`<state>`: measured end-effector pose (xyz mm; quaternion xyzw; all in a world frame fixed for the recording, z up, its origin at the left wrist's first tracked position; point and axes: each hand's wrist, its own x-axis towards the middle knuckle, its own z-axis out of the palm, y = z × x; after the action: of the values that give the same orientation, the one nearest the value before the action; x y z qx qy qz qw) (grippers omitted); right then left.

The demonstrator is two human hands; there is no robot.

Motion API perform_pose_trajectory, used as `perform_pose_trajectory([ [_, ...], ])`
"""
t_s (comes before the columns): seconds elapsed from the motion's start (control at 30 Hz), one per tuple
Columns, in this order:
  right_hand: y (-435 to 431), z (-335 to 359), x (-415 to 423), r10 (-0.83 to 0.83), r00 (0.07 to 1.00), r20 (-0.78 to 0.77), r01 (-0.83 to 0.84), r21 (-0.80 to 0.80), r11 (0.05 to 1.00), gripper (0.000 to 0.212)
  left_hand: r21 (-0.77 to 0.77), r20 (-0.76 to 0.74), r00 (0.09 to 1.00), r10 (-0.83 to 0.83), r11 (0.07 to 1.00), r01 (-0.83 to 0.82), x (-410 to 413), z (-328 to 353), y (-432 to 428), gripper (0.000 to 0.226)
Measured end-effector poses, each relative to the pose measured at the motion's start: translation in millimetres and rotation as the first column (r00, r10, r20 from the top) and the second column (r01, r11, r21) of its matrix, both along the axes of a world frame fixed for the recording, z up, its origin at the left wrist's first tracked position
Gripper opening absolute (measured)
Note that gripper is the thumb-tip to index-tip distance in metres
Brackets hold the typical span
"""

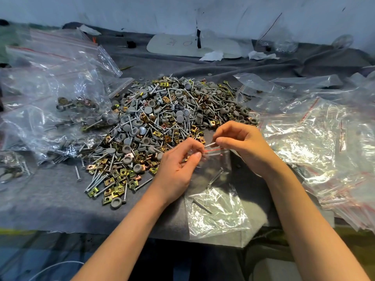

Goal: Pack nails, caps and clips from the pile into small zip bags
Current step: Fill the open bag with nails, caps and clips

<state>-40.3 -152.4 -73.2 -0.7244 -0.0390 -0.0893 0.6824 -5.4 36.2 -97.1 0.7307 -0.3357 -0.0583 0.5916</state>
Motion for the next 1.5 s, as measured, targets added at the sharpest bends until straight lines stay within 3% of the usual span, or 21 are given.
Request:
perform_pose_trajectory([
  [0.07,1.9,0.3,-1.0,0.016,1.000,-0.015,-0.017,-0.017,1.000,0.005,0.000,0.002,1.000,-0.004,1.000,0.004,-0.3,0.1,0.1,0.013],
  [0.3,2.9,1.8,-2.5,0.057,0.997,-0.046,-0.059,-0.060,0.996,0.014,0.012,0.033,0.999,-0.006,1.000,0.006,-0.6,0.5,0.3,0.017],
  [0.37,1.4,0.5,-1.5,0.016,0.999,-0.043,-0.019,-0.076,0.997,0.019,0.009,0.031,1.000,-0.006,1.000,0.006,-0.9,0.9,0.4,0.016],
  [0.43,-0.8,-3.1,1.7,-0.117,0.993,0.012,0.117,-0.200,0.973,0.018,0.008,0.022,1.000,-0.010,1.000,0.010,-1.0,1.2,0.3,0.017],
  [0.53,0.8,-12.1,8.9,-0.234,0.959,0.161,0.284,-0.531,0.799,0.015,0.006,0.017,1.000,-0.025,1.000,0.025,-2.1,1.5,0.5,0.018],
  [0.67,5.0,-18.3,16.2,-0.095,0.986,0.140,0.164,-0.642,0.749,0.030,0.040,0.089,0.996,-0.009,0.999,0.006,-2.5,1.5,1.4,0.016],
  [0.8,12.0,-25.8,22.5,-0.092,0.993,0.076,0.110,-0.879,0.463,0.039,0.054,0.111,0.994,0.006,0.998,-0.012,-3.0,2.9,1.6,0.015],
  [0.87,16.3,-26.9,22.7,-0.106,0.984,0.145,0.176,-0.892,0.415,0.033,0.055,0.121,0.993,0.011,0.998,-0.017,-3.2,2.9,1.7,0.015],
  [1.03,14.0,-25.2,20.4,-0.118,0.961,0.249,0.275,-0.846,0.457,0.012,0.056,0.117,0.993,0.016,0.998,-0.022,-3.1,2.4,1.4,0.016],
  [1.1,12.9,-22.7,17.7,-0.150,0.958,0.244,0.285,-0.760,0.584,0.009,0.043,0.082,0.996,0.016,0.999,-0.020,-2.5,1.6,1.2,0.016],
  [1.17,8.6,-14.0,13.2,-0.200,0.963,0.180,0.267,-0.558,0.786,0.010,0.009,0.018,1.000,0.015,1.000,-0.015,-2.1,1.7,0.7,0.015],
  [1.23,3.2,-5.3,8.0,-0.182,0.978,0.103,0.207,-0.356,0.911,0.016,-0.025,0.008,1.000,0.022,0.999,-0.022,-3.0,2.3,-0.3,0.011],
  [1.37,8.1,1.2,2.5,-0.051,0.999,0.017,0.054,-0.363,0.930,0.023,-0.063,0.012,1.000,0.006,0.998,-0.006,-3.1,3.4,-0.4,0.020],
  [1.5,9.2,5.0,0.3,-0.022,1.000,0.002,0.022,-0.324,0.946,0.027,-0.072,-0.018,1.000,0.013,0.997,-0.015,-2.3,1.7,-0.7,0.014],
])
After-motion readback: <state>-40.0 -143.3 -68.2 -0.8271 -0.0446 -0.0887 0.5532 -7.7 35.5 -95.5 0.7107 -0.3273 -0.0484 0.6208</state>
